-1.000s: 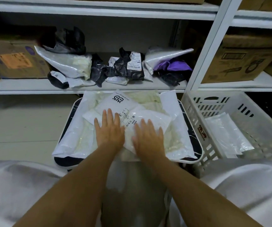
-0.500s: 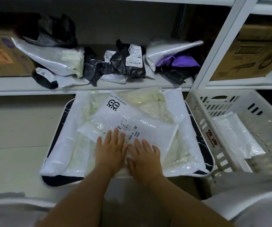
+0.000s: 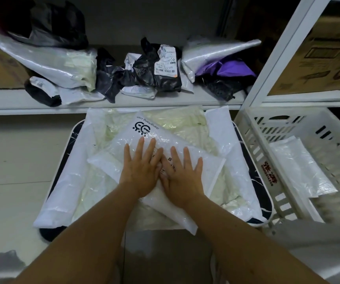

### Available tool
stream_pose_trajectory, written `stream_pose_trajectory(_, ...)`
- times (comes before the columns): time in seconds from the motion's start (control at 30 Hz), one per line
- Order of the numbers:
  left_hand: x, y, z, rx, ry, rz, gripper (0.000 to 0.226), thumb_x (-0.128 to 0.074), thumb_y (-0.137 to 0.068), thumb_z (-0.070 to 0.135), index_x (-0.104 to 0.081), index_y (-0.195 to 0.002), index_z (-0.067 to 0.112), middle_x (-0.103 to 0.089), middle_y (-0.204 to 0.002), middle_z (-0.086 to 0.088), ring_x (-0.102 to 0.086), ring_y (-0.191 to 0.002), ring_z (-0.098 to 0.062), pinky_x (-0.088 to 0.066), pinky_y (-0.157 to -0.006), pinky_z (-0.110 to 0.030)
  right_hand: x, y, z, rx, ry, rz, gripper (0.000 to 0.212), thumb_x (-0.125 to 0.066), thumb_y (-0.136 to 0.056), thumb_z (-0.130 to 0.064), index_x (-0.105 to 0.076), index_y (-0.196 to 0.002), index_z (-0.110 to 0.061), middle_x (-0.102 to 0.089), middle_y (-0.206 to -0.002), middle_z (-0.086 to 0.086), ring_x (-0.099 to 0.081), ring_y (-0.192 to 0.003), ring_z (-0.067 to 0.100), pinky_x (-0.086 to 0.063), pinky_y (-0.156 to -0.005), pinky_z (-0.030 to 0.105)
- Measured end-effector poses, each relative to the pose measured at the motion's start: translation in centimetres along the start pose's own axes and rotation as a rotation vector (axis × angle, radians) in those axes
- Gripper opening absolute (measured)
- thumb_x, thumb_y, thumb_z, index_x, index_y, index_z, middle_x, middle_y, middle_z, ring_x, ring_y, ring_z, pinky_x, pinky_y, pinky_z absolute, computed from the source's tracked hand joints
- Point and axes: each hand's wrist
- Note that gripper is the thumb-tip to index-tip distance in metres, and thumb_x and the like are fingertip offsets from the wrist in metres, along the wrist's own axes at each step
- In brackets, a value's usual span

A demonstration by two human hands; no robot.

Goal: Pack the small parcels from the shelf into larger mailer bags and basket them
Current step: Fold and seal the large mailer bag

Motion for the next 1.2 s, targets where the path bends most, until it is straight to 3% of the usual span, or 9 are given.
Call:
stream_pose_trajectory(0.17,-0.4,-0.4,-0.1,0.019,0.072,-0.061,0.058,-0.003,-0.099,0.047,0.022,-0.148,0.03,0.027,-0.157,0.0,0.023,-0.145,-0.031,0.005,-0.114,-0.059,0.1,-0.3,0.1,-0.029,-0.024,-0.055,0.061,-0.011,-0.097,-0.056,0.011,-0.151,-0.037,0.01,-0.162,0.009,0.013,-0.147,0.039,0.001,-0.113,0.066)
stream_pose_trajectory(0.4,-0.1,-1.0,-0.4,0.024,0.173,-0.139,0.06,-0.009,-0.1,0.047,0.013,-0.152,0.026,0.018,-0.16,0.005,0.015,-0.147,-0.023,-0.001,-0.117,-0.053,1.4,-0.6,0.2,-0.068,-0.044,-0.14,0.071,-0.013,-0.091,-0.065,0.0,-0.153,-0.035,0.007,-0.162,0.012,0.006,-0.146,0.042,-0.004,-0.113,0.061)
stream_pose_trajectory(0.57,0.7,-2.0,-0.5,0.095,0.19,-0.03,0.064,-0.02,-0.099,0.05,-0.011,-0.153,0.015,-0.02,-0.156,-0.002,-0.025,-0.139,-0.023,-0.027,-0.108,-0.043,2.6,-1.7,0.8,-0.127,0.029,-0.099,0.075,-0.024,-0.09,-0.07,-0.015,-0.151,-0.027,-0.023,-0.152,0.013,-0.028,-0.133,0.033,-0.03,-0.102,0.052)
stream_pose_trajectory(0.7,3.0,-4.4,-1.5,0.107,0.101,0.063,0.045,-0.03,-0.098,0.045,-0.039,-0.135,0.022,-0.045,-0.13,-0.009,-0.042,-0.118,-0.027,-0.038,-0.095,-0.043,3.6,-3.9,-0.2,-0.193,0.05,0.044,0.052,-0.031,-0.097,-0.051,-0.04,-0.134,-0.015,-0.046,-0.13,0.011,-0.042,-0.116,0.031,-0.033,-0.095,0.047)
stream_pose_trajectory(0.77,3.4,-5.5,-2.1,0.084,0.035,0.045,0.038,-0.03,-0.098,0.043,-0.041,-0.13,0.026,-0.036,-0.141,-0.013,-0.031,-0.133,-0.032,-0.028,-0.106,-0.053,3.5,-5.2,-1.0,-0.194,0.037,0.039,0.046,-0.033,-0.099,-0.038,-0.039,-0.136,-0.011,-0.04,-0.14,0.013,-0.032,-0.133,0.035,-0.026,-0.107,0.055)
stream_pose_trajectory(0.83,2.6,-5.9,-2.3,0.061,0.053,-0.021,0.043,-0.027,-0.1,0.043,-0.031,-0.139,0.025,-0.01,-0.159,-0.01,-0.006,-0.146,-0.037,-0.015,-0.111,-0.062,2.5,-5.7,-1.5,-0.123,-0.061,0.039,0.048,-0.032,-0.101,-0.032,-0.032,-0.145,-0.013,-0.027,-0.155,0.011,-0.017,-0.145,0.035,-0.017,-0.112,0.06)
stream_pose_trajectory(0.97,0.5,-5.5,-2.8,0.116,0.174,-0.18,0.064,-0.01,-0.098,0.055,0.001,-0.153,0.024,0.018,-0.16,0.005,0.009,-0.145,-0.041,-0.014,-0.112,-0.063,0.6,-5.3,-0.3,-0.108,-0.132,0.004,0.056,-0.017,-0.101,-0.051,-0.015,-0.153,-0.032,-0.007,-0.163,0.005,-0.004,-0.149,0.031,-0.006,-0.116,0.058)
stream_pose_trajectory(1.1,-0.2,-5.0,-3.2,0.227,0.246,-0.177,0.075,-0.01,-0.09,0.07,0.012,-0.151,0.033,0.016,-0.16,-0.01,0.009,-0.145,-0.041,-0.008,-0.115,-0.06,0.7,-4.9,0.1,-0.165,-0.121,0.001,0.069,-0.004,-0.091,-0.065,-0.009,-0.153,-0.036,-0.003,-0.162,0.012,-0.002,-0.149,0.031,-0.004,-0.116,0.057)
stream_pose_trajectory(1.2,-0.5,-4.4,-3.3,0.308,0.266,-0.169,0.08,-0.01,-0.086,0.075,0.012,-0.151,0.034,0.01,-0.158,-0.021,0.007,-0.145,-0.042,-0.007,-0.116,-0.058,0.6,-4.5,-0.2,-0.23,-0.137,0.0,0.068,-0.011,-0.094,-0.065,-0.005,-0.154,-0.033,0.0,-0.161,0.017,0.002,-0.149,0.032,-0.001,-0.116,0.056)
Point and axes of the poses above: each hand's wrist, its own y-axis away from the middle knuckle, its own x-axis out of the back of the hand, z = x × y
